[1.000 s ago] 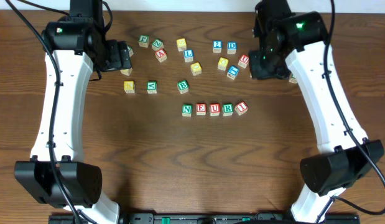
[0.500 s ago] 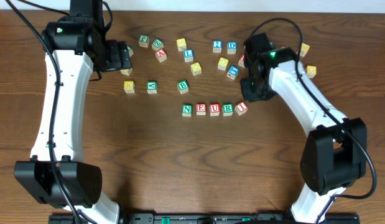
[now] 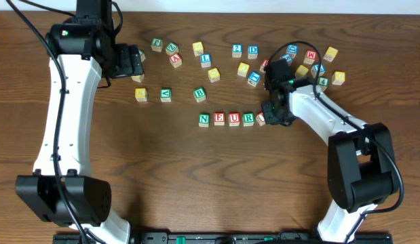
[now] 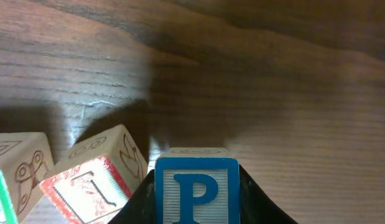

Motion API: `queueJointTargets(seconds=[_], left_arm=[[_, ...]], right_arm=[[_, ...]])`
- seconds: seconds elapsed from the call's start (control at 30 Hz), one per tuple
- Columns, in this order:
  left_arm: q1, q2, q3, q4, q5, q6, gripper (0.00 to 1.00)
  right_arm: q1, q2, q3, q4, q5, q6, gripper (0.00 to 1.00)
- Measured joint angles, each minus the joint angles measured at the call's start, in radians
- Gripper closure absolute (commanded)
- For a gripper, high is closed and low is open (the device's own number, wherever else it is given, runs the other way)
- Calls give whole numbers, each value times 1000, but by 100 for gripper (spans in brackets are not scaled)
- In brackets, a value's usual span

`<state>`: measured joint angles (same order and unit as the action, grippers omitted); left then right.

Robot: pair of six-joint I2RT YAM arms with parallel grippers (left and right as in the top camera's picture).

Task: Spell out NEURIPS
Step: 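Carry the P block down toward the right end of the row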

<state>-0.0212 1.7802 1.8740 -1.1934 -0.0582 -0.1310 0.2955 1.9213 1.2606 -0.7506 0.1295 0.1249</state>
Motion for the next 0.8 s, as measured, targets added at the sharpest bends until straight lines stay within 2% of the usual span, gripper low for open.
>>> queueJointTargets(seconds=[0.7,0.8], left_arm=[[0,0,0,0,0,0,2],[0,0,0,0,0,0,2]], right_arm=[[0,0,-13,18,-46,0,76],[0,0,-13,23,-51,-1,71]])
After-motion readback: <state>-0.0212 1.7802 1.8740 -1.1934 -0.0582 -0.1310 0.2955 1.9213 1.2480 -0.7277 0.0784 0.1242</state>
